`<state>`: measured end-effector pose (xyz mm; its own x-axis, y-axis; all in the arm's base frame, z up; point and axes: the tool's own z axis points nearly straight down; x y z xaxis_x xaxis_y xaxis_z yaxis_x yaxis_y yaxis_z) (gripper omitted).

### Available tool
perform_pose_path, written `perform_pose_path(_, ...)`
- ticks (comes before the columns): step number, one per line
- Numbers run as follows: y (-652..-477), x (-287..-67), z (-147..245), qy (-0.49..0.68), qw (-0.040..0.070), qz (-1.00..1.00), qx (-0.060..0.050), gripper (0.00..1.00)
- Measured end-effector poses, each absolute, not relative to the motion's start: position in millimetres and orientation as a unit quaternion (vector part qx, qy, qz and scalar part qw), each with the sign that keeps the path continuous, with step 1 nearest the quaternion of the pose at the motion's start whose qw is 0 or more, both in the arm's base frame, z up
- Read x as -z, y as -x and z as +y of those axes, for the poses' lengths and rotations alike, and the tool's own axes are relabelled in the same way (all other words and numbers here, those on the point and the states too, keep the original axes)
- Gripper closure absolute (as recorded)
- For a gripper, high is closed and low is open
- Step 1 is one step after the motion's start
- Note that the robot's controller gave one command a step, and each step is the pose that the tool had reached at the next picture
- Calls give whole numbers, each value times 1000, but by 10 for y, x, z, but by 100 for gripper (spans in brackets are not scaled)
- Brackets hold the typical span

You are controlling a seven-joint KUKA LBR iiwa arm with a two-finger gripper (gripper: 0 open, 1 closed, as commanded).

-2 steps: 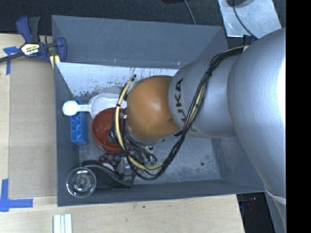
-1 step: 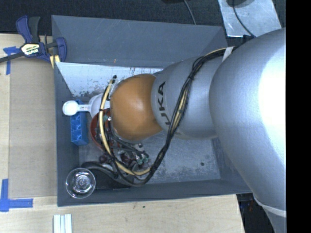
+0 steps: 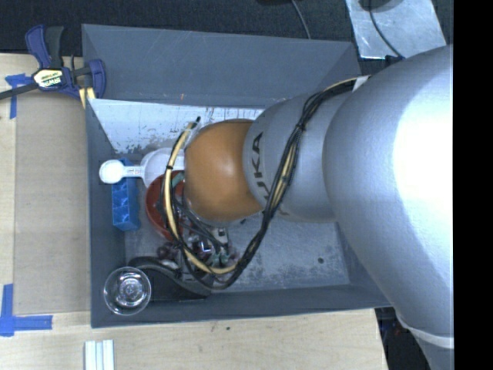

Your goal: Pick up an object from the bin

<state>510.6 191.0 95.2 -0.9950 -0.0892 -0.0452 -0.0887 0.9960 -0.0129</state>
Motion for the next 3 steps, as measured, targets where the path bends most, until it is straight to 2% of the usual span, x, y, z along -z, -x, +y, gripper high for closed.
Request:
perform_pose_path(1,-5391,-761,1850,42,26,999,8,100)
perform_pose_path(2,-5391,-763,1849,42,26,999,8,100)
perform_pose_path(3,-5396,-861,1845,41,27,999,8,100)
